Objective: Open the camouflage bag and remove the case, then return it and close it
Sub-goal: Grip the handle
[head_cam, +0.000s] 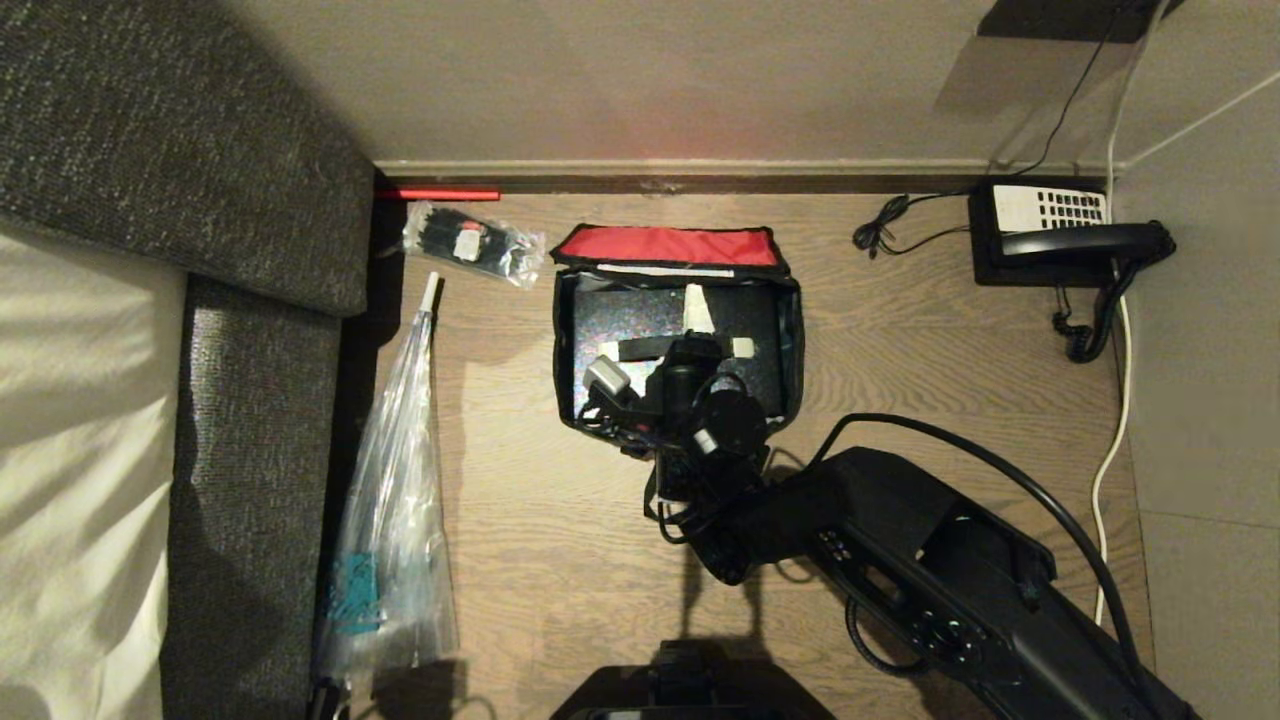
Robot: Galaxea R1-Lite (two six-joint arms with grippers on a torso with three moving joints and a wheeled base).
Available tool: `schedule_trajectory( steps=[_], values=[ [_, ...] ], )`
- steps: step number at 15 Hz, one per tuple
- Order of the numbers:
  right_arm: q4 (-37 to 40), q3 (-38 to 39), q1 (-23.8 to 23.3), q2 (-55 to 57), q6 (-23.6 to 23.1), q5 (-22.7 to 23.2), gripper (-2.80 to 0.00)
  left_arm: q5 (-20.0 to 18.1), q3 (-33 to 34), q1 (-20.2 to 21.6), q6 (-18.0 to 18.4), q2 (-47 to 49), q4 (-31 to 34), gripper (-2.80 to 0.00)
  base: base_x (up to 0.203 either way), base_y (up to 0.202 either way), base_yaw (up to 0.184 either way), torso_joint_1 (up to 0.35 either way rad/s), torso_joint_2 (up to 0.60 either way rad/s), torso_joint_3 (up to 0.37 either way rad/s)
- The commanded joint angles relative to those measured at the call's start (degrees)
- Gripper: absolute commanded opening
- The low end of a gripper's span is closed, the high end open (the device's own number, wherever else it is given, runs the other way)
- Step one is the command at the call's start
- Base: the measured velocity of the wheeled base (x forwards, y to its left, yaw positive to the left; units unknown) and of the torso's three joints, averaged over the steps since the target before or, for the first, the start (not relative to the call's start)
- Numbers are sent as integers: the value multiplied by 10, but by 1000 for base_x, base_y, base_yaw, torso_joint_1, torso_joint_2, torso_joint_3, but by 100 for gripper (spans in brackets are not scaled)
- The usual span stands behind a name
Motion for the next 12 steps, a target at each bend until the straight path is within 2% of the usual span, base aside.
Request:
schedule_trajectory(
  steps=[1, 12],
  values=[
    [-4, 0, -2, 3, -5, -3, 0, 0, 0, 0, 0, 1, 0, -280, 0, 0, 0, 0, 0, 0],
    [-4, -2, -6, 5, -6, -4, 0, 0, 0, 0, 0, 1, 0, -280, 0, 0, 0, 0, 0, 0]
  ],
)
